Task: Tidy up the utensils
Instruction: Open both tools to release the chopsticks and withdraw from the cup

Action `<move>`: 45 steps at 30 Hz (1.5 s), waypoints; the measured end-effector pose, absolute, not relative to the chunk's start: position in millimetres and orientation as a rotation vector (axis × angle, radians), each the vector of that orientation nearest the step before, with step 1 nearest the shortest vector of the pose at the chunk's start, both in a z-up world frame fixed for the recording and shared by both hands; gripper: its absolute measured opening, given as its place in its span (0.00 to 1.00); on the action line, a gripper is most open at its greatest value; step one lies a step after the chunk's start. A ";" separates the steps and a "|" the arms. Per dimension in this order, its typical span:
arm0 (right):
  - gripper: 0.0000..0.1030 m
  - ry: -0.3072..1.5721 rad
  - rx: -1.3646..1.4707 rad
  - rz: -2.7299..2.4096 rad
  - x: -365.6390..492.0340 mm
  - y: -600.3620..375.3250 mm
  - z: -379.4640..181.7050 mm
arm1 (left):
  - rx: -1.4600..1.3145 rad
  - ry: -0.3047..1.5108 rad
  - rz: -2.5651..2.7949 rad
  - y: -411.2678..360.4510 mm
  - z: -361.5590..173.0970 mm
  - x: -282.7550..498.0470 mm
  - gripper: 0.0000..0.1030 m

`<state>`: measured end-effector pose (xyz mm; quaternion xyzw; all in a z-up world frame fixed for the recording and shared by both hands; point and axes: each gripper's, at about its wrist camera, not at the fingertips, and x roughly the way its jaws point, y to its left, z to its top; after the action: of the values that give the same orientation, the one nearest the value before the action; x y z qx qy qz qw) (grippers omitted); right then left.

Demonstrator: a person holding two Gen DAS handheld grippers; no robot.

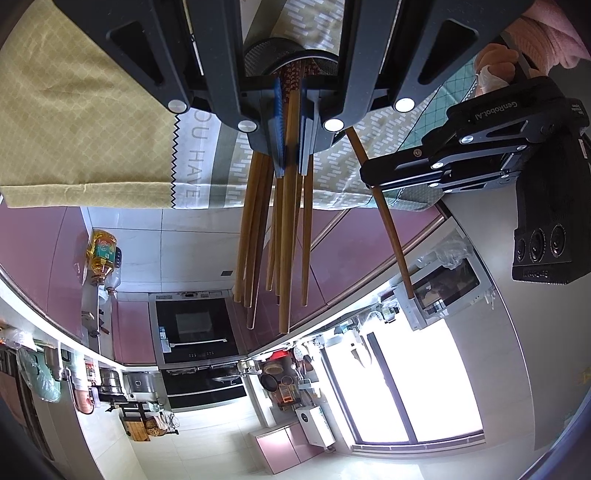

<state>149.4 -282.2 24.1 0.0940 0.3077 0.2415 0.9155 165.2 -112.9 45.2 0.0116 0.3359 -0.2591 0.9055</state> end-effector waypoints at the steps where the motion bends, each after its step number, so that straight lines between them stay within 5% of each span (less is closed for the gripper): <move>1: 0.06 0.634 0.194 0.497 149.7 -282.0 24.1 | 0.024 0.695 -0.534 -113.7 44.8 166.5 0.08; 41: 0.08 0.651 0.214 0.483 162.4 -280.5 20.3 | 0.025 0.733 -0.520 -124.4 19.0 190.9 0.08; 45: 0.08 0.650 0.214 0.481 160.5 -280.4 20.2 | 0.023 0.722 -0.512 -122.8 18.6 187.0 0.14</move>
<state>160.5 -280.4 20.2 0.1039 0.3156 0.2335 0.9139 187.0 -122.8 18.6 0.0109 0.3492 -0.2476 0.9037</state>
